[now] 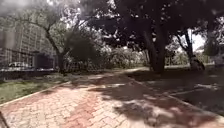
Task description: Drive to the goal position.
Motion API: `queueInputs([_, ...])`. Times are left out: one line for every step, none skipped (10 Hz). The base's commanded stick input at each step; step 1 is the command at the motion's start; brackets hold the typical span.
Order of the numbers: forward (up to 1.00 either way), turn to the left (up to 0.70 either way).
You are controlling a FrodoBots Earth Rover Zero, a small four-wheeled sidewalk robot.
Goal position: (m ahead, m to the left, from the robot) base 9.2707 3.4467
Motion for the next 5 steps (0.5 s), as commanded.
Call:
queueInputs([0.7,0.0])
queueInputs([0.7,0.0])
queueInputs([0.7,0.0])
queueInputs([0.7,0.0])
queueInputs([0.7,0.0])
